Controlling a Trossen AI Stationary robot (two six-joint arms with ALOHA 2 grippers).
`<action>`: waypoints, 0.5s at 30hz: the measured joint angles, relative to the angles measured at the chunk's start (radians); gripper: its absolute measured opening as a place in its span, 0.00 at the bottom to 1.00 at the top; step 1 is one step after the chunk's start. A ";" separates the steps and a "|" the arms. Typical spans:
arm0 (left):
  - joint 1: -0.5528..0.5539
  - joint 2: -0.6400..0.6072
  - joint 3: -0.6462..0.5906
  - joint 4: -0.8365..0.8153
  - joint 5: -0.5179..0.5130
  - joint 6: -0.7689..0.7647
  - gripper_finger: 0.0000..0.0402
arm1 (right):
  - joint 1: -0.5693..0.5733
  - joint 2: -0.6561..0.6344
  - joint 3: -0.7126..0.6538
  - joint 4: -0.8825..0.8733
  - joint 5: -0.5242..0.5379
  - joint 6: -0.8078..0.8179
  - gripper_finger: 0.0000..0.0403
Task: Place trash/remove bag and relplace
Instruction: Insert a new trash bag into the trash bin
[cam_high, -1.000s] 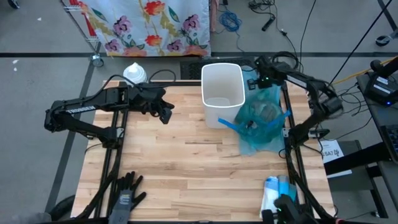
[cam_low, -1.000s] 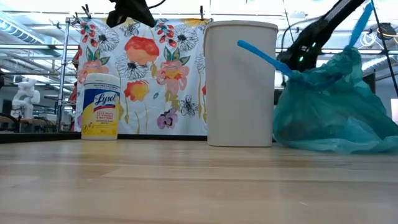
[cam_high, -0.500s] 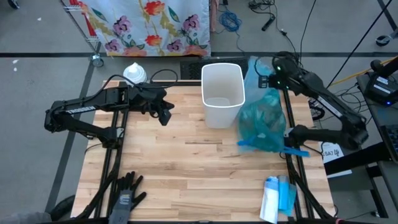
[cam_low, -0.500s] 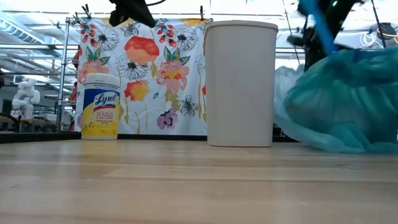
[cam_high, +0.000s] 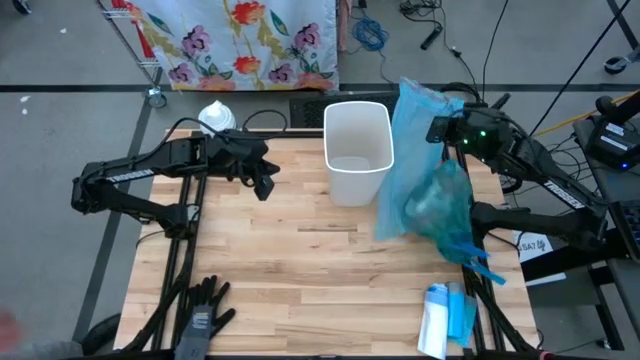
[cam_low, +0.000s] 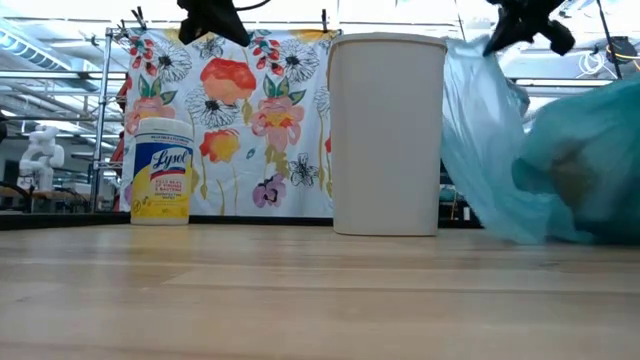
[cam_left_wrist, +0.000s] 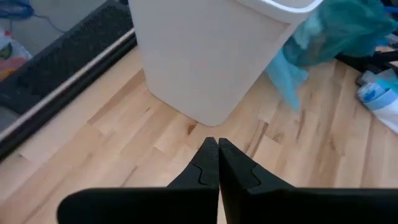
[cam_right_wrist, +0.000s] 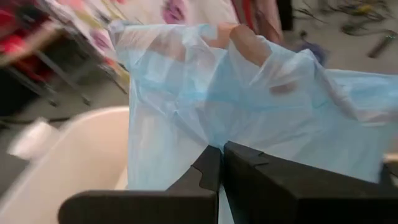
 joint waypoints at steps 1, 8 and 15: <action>0.002 0.000 0.000 0.000 0.000 0.010 0.00 | 0.010 -0.003 0.000 0.025 0.001 0.000 0.00; 0.019 0.000 0.000 -0.001 0.023 0.034 0.00 | 0.035 -0.004 0.000 0.209 0.002 -0.064 0.00; 0.022 0.000 0.000 -0.001 0.023 0.036 0.00 | 0.035 -0.004 0.000 0.490 -0.003 -0.177 0.00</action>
